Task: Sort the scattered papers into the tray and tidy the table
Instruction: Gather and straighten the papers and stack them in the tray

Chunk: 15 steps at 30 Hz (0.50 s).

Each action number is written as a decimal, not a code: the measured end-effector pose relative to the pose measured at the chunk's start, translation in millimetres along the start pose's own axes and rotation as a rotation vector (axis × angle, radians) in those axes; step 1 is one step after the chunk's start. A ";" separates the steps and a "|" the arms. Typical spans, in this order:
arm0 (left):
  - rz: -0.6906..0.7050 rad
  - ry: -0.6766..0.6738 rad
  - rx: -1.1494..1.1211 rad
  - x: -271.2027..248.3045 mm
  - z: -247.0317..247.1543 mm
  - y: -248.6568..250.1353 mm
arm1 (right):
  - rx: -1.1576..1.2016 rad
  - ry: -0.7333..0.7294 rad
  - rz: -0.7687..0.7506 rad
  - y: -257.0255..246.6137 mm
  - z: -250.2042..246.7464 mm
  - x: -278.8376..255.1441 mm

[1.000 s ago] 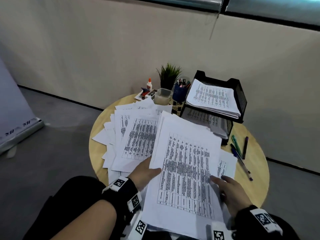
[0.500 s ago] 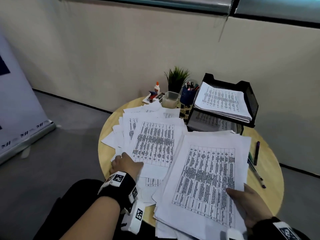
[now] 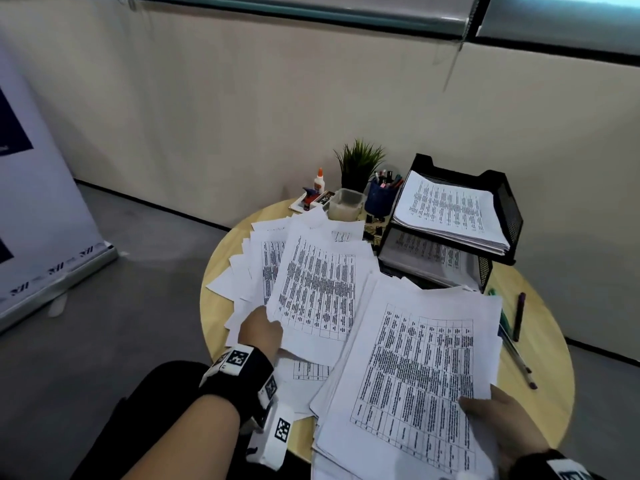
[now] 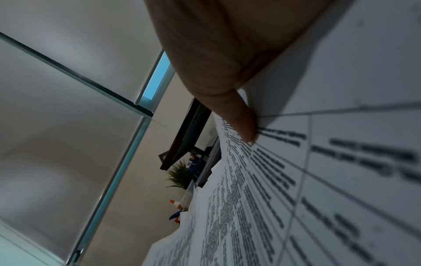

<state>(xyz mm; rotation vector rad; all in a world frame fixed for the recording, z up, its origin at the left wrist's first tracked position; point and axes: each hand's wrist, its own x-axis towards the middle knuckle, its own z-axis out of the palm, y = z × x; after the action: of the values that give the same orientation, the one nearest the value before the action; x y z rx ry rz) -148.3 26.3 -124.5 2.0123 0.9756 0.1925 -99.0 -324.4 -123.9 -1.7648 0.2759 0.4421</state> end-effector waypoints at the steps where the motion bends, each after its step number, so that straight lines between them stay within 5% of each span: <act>1: 0.002 0.011 -0.040 -0.9 -4.2 2.8 | -0.025 0.009 -0.003 1.6 -1.6 1.7; 10: -0.026 0.022 -0.530 9.8 -56.9 6.2 | -0.073 0.025 0.005 10.2 -7.4 13.1; 15: -0.051 -0.163 -0.519 -22.9 -60.2 14.5 | -0.012 -0.005 0.038 11.8 -3.5 16.5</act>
<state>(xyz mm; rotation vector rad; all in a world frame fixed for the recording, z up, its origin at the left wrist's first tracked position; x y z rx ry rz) -183.7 44.1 -71.7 1.5014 0.7768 0.2241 -88.6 -329.8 -140.8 -1.7719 0.3047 0.4762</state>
